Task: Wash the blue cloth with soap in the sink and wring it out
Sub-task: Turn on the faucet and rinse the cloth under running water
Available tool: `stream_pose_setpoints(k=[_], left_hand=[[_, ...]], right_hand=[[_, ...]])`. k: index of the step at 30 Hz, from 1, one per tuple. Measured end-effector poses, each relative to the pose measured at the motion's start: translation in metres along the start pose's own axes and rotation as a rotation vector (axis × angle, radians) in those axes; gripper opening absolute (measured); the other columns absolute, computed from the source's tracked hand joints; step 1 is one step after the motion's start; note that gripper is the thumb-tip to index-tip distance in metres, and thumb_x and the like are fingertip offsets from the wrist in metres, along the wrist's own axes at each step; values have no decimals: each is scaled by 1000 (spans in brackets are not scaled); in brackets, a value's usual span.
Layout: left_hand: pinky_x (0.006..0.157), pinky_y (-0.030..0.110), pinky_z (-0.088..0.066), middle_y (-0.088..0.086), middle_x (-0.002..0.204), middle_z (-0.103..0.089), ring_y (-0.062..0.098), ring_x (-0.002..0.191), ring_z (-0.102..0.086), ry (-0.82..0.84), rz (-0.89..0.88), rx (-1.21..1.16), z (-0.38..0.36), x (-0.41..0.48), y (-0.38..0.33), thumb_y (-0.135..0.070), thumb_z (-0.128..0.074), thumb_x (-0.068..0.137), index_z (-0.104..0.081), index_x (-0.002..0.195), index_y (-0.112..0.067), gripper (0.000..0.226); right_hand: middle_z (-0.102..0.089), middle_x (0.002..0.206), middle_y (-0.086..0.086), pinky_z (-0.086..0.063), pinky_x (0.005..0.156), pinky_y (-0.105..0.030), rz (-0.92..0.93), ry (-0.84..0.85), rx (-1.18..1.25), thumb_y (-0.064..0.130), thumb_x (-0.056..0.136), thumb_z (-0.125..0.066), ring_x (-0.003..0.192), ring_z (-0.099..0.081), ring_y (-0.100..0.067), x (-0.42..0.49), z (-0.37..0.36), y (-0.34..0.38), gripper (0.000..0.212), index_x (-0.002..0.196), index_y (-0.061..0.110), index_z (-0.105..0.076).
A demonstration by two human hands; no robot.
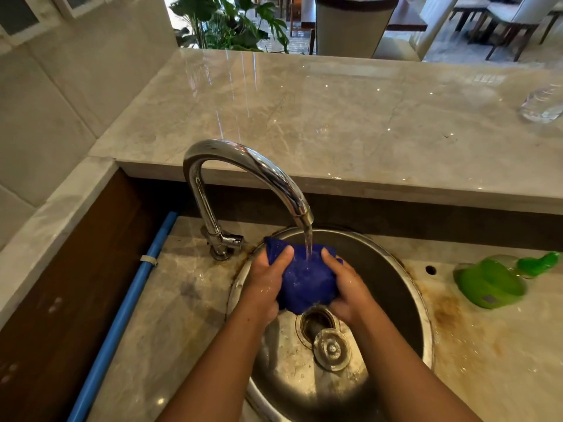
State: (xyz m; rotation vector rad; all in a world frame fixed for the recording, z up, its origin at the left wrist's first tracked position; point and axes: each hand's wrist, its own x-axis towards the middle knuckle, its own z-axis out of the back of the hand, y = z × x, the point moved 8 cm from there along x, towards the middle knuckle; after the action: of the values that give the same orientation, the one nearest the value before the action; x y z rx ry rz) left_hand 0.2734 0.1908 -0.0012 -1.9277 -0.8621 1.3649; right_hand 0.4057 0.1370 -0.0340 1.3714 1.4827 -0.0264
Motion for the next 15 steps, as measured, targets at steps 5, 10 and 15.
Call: stream_pose_setpoints(k=[5,10,15], left_hand=[[90,48,-58,-4,101,-73,19,96,-70,39,-109,240,-10,-4,-15,-25,-61,97,-64,101,-32,8],[92,48,-56,-5,100,-72,17,96,-69,51,-181,409,-14,-9,-18,-31,-65,93,-63,99,-33,7],[86,47,-58,1,98,-73,20,89,-70,-4,-194,463,0,-4,-19,-36,-56,98,-65,103,-25,15]], right_hand=[[-68,126,-19,-61,73,-48,-64,92,167,11,84,-68,105,-71,-37,-4,-3,-24,47,129,15,-60],[-74,113,-19,-57,76,-47,-203,45,64,38,89,-67,99,-71,-36,-7,-3,-46,42,121,12,-66],[-75,105,-13,-59,85,-52,157,-106,-205,26,94,-63,95,-74,-33,-6,11,-9,25,117,14,-63]])
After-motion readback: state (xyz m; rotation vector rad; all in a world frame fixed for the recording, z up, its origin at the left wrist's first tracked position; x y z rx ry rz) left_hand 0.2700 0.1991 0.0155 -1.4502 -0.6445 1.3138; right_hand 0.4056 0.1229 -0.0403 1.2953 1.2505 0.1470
